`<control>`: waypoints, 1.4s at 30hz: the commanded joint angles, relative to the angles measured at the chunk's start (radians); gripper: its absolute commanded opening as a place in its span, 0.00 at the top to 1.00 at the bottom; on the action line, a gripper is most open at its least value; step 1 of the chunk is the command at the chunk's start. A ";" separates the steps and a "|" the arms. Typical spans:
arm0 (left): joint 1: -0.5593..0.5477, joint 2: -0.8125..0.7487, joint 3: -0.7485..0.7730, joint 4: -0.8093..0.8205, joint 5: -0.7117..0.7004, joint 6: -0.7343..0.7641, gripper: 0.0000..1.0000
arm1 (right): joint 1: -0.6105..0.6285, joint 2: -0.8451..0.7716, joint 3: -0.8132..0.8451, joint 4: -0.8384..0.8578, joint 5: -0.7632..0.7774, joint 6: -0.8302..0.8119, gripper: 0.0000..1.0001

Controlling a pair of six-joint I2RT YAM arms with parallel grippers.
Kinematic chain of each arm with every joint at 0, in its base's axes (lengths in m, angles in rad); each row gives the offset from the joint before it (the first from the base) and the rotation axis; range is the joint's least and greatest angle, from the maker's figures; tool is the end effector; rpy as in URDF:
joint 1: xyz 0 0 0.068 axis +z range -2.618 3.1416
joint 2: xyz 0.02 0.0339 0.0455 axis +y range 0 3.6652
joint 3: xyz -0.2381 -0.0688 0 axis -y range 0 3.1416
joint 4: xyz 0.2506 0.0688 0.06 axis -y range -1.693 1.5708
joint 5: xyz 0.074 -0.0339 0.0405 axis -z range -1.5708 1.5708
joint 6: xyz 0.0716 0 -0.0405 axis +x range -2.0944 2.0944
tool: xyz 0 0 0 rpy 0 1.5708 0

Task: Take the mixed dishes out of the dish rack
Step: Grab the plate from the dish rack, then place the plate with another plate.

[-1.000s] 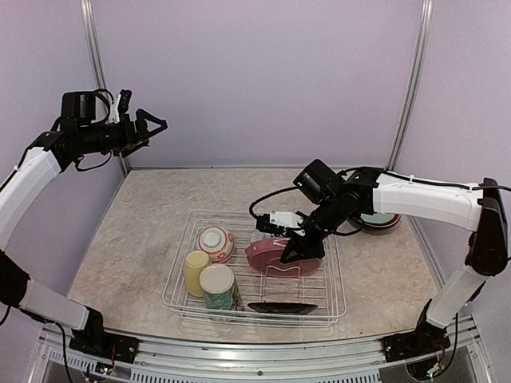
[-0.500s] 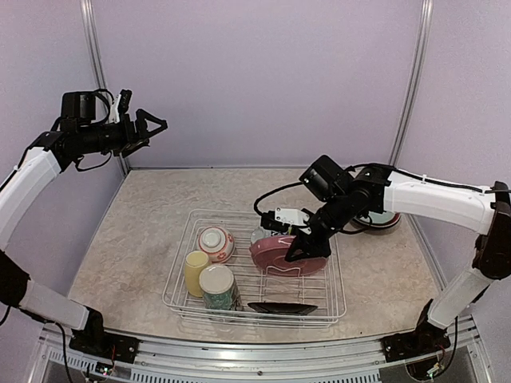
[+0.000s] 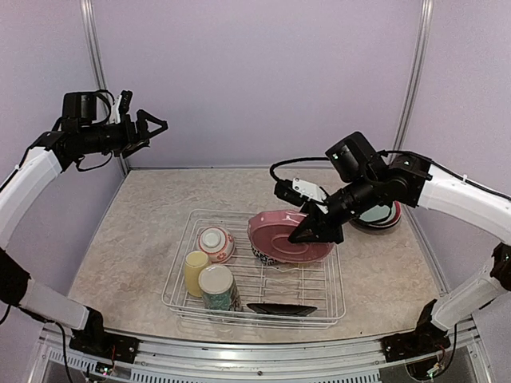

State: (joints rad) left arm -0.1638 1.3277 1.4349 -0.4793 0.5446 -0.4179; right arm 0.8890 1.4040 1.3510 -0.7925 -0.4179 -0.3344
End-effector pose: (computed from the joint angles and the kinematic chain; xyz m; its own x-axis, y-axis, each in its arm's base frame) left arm 0.3209 -0.0906 0.3819 -0.5777 -0.2564 -0.7750 0.4171 0.7234 -0.5502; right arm 0.1831 0.2717 0.2906 -0.1569 -0.6693 -0.7263 -0.9853 0.1559 0.0692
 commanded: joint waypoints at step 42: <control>-0.009 0.078 0.053 -0.068 0.027 -0.020 0.01 | -0.312 -0.032 -0.032 0.379 1.023 0.364 1.00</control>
State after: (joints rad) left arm -0.1699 1.3930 1.4551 -0.5251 0.5694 -0.4492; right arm 0.6086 1.3556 1.3186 -0.5175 0.5194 0.0425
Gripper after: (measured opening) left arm 0.990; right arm 0.199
